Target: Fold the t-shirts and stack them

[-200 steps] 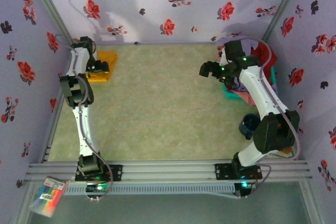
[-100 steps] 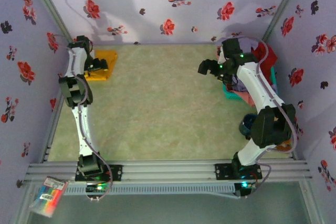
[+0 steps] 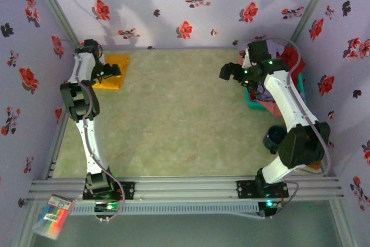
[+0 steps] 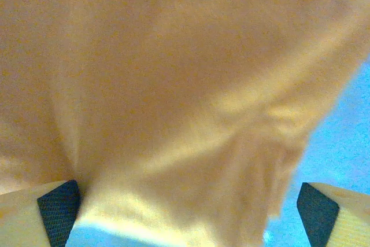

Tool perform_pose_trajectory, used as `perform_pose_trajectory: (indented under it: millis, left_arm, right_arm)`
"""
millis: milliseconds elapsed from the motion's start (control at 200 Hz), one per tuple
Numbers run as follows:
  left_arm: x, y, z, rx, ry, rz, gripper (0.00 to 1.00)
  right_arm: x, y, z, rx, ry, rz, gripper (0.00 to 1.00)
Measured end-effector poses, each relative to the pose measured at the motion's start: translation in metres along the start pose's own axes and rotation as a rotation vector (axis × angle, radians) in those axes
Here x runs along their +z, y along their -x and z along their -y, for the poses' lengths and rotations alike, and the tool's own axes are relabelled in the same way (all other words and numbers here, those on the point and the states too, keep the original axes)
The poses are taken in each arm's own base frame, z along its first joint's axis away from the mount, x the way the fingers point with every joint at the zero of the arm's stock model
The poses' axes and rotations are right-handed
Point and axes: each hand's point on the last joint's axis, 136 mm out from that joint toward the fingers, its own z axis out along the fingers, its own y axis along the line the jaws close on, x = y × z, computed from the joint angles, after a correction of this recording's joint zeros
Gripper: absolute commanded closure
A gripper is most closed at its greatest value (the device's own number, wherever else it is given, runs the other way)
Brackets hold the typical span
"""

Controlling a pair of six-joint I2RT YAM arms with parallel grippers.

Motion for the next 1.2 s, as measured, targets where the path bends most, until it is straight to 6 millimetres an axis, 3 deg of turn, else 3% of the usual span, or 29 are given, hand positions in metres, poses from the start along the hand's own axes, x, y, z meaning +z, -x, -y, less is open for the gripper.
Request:
perform_pose_trajectory:
  millis: [90, 240, 345, 420, 510, 635, 940, 1060, 1200]
  left_arm:
    - [-0.035, -0.012, 0.007, 0.002, -0.018, 0.054, 0.01]
    - [-0.111, -0.04, 0.02, 0.014, -0.081, 0.267, 0.01]
    - [-0.135, -0.066, 0.03, 0.056, -0.132, 0.444, 0.01]
    - [-0.131, -0.091, 0.034, 0.105, -0.159, 0.541, 0.0]
    - [-0.111, -0.126, 0.033, 0.165, -0.168, 0.6, 0.01]
    - [-0.092, -0.153, 0.025, 0.237, -0.144, 0.642, 0.01]
    - [-0.098, -0.137, 0.021, 0.288, -0.101, 0.814, 0.01]
    - [-0.083, -0.135, 0.012, 0.285, -0.054, 0.857, 0.01]
    - [-0.05, -0.152, -0.005, 0.268, -0.006, 0.859, 0.0]
  right_arm:
    - [-0.017, 0.004, 0.0, -0.016, -0.001, 0.075, 0.01]
    - [-0.041, 0.004, 0.009, -0.053, -0.016, 0.255, 0.01]
    - [-0.043, -0.007, 0.029, -0.098, -0.052, 0.389, 0.01]
    - [-0.036, -0.019, 0.052, -0.142, -0.112, 0.458, 0.01]
    - [-0.026, -0.033, 0.083, -0.182, -0.218, 0.52, 0.01]
    - [-0.021, -0.037, 0.119, -0.215, -0.366, 0.596, 0.01]
    - [-0.014, -0.026, 0.173, -0.193, -0.551, 0.731, 0.01]
    - [-0.002, -0.029, 0.189, -0.187, -0.571, 0.748, 0.01]
    - [0.005, -0.024, 0.199, -0.174, -0.559, 0.772, 0.01]
